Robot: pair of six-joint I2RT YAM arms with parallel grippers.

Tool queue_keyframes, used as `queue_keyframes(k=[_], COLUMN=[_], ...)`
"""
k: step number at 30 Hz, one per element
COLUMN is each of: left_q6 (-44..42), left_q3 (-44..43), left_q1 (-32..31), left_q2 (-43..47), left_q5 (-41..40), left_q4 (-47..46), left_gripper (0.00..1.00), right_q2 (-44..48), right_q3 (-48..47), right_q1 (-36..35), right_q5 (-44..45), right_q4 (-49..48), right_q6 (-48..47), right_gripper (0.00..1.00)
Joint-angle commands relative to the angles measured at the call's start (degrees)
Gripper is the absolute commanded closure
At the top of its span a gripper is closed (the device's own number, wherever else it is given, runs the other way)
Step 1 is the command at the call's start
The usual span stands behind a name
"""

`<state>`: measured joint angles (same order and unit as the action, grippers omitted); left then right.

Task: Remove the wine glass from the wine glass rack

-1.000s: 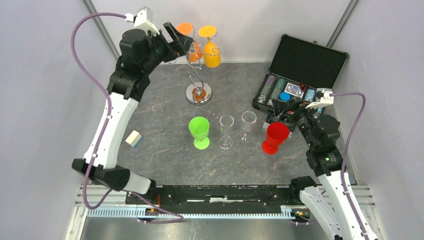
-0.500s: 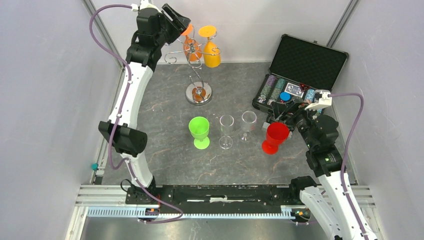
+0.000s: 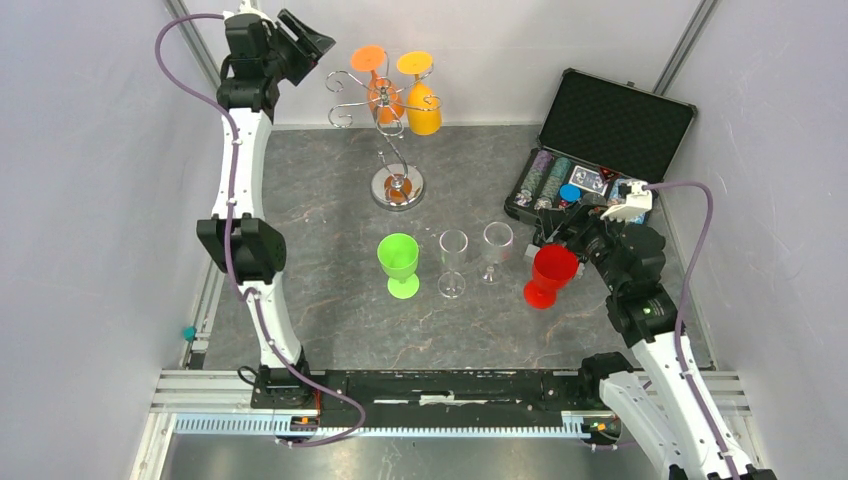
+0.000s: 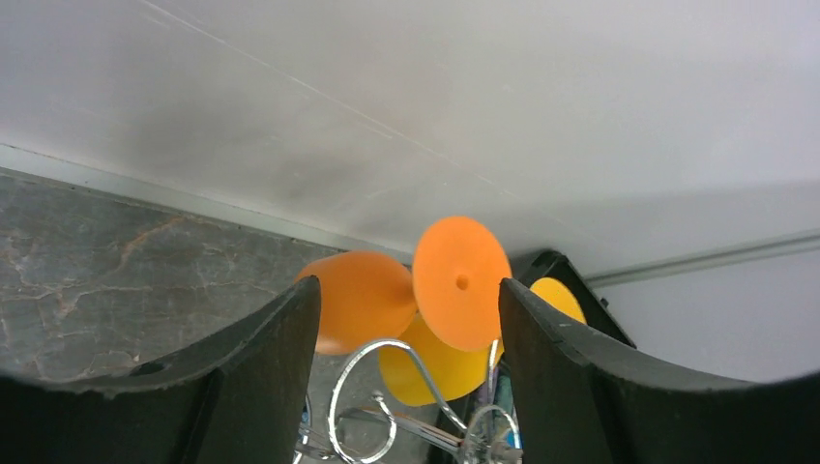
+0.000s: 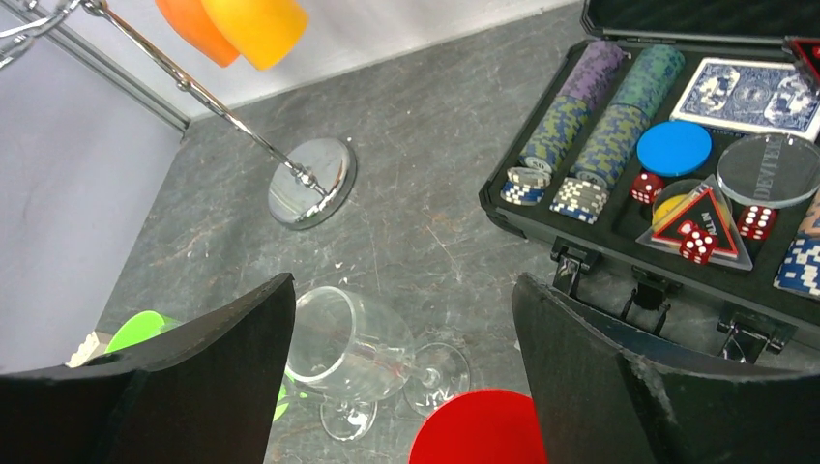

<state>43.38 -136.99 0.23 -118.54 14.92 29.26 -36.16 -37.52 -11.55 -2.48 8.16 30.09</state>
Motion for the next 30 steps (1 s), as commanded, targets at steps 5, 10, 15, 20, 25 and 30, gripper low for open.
queue_keyframes(k=[5, 10, 15, 20, 25, 30], left_q6=[-4.0, 3.82, 12.5, 20.82, 26.83, 23.68], left_q3=[-2.39, -2.49, -4.0, -3.91, -4.71, -3.92], left_q1=[1.96, 2.18, 2.83, 3.14, 3.24, 3.37], left_q2=[-5.65, -9.28, -13.81, -16.4, -18.07, -16.08], left_q5=[15.54, 22.04, 27.57, 32.02, 33.17, 31.72], left_q4=[-8.95, -16.33, -22.8, -30.91, -34.18, -30.53], left_gripper=[0.22, 0.27, 0.36, 0.48, 0.52, 0.55], right_q2=[-0.61, -1.44, -1.37, -1.15, -0.99, -0.72], right_q3=[0.65, 0.78, 0.61, 0.78, 1.04, 1.22], right_q1=[0.15, 0.13, 0.13, 0.13, 0.13, 0.15], right_q5=[-0.42, -1.9, -2.29, -2.09, -2.36, -2.32], right_q4=[-1.35, -2.0, -2.36, -2.36, -2.54, -2.54], right_q6=[-0.45, 0.52, 1.1, 1.5, 2.14, 2.13], right_gripper=[0.14, 0.15, 0.16, 0.16, 0.17, 0.17])
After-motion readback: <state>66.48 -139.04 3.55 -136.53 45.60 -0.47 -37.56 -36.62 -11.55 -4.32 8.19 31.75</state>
